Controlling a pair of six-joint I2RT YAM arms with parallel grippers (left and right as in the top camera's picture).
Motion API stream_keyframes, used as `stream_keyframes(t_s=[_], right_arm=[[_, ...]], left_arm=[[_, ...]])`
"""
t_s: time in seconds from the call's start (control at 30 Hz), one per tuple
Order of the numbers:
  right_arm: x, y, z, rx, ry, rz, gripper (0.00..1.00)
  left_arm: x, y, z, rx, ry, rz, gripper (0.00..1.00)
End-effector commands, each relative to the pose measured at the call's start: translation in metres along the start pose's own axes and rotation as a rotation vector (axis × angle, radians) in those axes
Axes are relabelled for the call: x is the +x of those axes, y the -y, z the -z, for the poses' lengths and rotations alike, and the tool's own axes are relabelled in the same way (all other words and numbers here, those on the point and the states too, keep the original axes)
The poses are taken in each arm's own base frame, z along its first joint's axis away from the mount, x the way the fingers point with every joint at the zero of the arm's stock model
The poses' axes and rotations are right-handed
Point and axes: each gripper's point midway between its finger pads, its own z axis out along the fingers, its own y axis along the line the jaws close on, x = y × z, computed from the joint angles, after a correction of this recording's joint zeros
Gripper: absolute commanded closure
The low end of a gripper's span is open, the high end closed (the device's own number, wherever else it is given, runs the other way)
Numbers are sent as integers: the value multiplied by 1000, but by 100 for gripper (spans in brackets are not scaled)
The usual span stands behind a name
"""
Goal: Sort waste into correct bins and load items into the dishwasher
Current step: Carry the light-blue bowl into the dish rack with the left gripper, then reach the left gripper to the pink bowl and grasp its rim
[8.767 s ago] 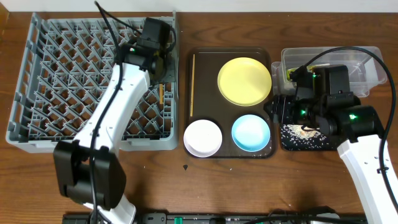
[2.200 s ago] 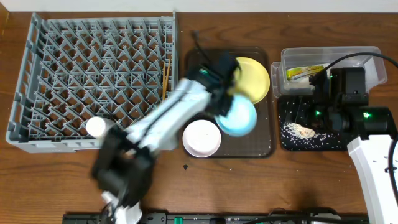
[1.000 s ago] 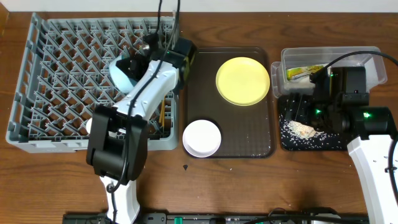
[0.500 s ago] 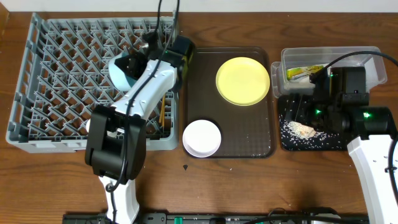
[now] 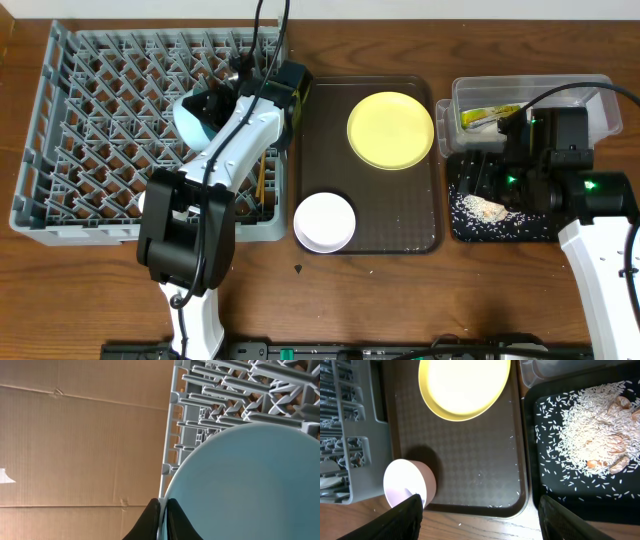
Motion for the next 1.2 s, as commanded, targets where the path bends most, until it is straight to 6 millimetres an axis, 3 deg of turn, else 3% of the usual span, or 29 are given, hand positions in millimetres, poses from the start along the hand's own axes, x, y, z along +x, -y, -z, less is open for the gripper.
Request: stream_keyframes(t_s=[0.0,0.2,0.3,0.5,0.7,0.77,0.87,0.9,1.0,1.17], right_arm=[[-2,0,4,5,17,-6,28],[-2,0,4,6,16,-7,28],[-3,-1,4,4,20,-5,28],[-4,-1,4,3,24,-4,28],[-4,-1,4,3,24,-4,28],[-4,-1,4,3,24,-4,28],[-5,-1,4,2,27,-3,28],[-5,-1,4,2,27,-3,28],[-5,-1,4,2,27,-3,28],[-5,-1,4,2,28,-3,27]], left_arm=[[0,-11,-2,-108,7,-62,93],[2,-10,-2,-101,4,-87,92],[7,14,1,28,-10,-91,93],[24,33,0,27,-16,-90,92],[16,42,20,38,41,-83,92],[11,46,34,46,78,-86,85],[6,62,59,106,131,-90,54],[6,69,64,143,135,-89,50],[10,91,77,270,128,-102,42],[12,101,109,495,135,-72,39]])
